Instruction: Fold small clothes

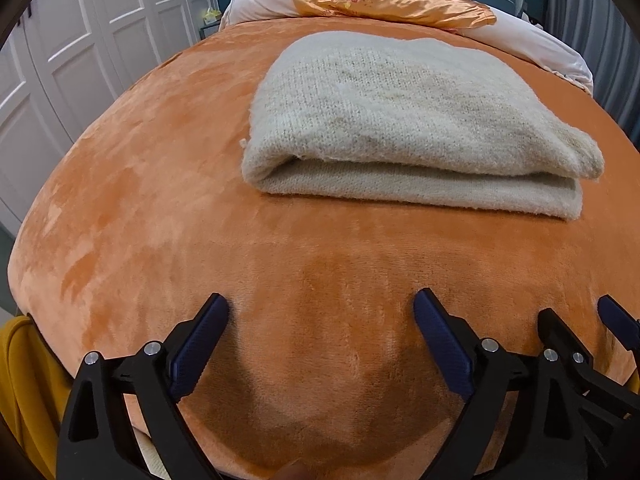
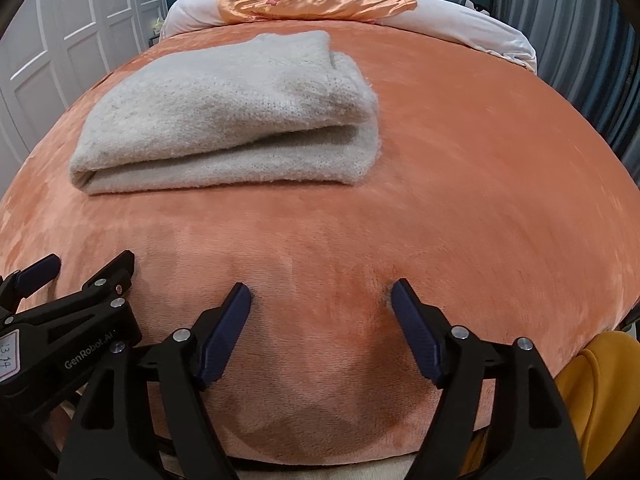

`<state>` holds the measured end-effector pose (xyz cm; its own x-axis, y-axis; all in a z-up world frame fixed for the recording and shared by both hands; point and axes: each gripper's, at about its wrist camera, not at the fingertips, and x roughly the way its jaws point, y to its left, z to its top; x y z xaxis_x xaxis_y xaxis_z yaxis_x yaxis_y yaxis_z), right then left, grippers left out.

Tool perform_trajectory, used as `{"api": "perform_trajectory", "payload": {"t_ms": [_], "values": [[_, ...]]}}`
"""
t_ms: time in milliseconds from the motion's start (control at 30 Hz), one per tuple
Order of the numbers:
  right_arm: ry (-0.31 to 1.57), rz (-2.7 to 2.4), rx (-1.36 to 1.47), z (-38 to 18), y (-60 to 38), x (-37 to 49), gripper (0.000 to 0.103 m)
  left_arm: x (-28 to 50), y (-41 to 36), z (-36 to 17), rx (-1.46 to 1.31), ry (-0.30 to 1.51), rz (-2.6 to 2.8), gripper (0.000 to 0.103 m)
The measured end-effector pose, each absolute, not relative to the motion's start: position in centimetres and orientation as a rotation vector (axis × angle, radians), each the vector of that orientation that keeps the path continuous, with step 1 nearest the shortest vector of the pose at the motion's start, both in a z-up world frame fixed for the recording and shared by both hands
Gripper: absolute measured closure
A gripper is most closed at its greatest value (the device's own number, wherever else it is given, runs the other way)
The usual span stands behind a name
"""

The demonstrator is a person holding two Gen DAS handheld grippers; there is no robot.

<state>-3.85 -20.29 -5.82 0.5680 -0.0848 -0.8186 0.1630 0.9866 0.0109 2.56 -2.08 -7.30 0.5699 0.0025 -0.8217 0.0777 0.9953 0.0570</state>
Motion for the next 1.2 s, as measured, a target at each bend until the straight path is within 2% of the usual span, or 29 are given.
{"api": "perform_trajectory", "payload": {"t_ms": [533,600,1200], "values": [[0.959,-0.156,0.102,-6.1,-21.0,-3.5,0.025,2.7,-1.9,-7.4,0.085,0.959,-0.038,0.009],[0.959,-0.155,0.106,-6.1,-21.1,-3.4,0.024,2.9,-1.8,-7.4,0.088,0.962,-0.022,0.005],[0.962,-0.150,0.113,-6.2,-21.1,-3.2,0.022,3.5,-1.3,-7.5,0.071,0.982,-0.037,0.005]]}}
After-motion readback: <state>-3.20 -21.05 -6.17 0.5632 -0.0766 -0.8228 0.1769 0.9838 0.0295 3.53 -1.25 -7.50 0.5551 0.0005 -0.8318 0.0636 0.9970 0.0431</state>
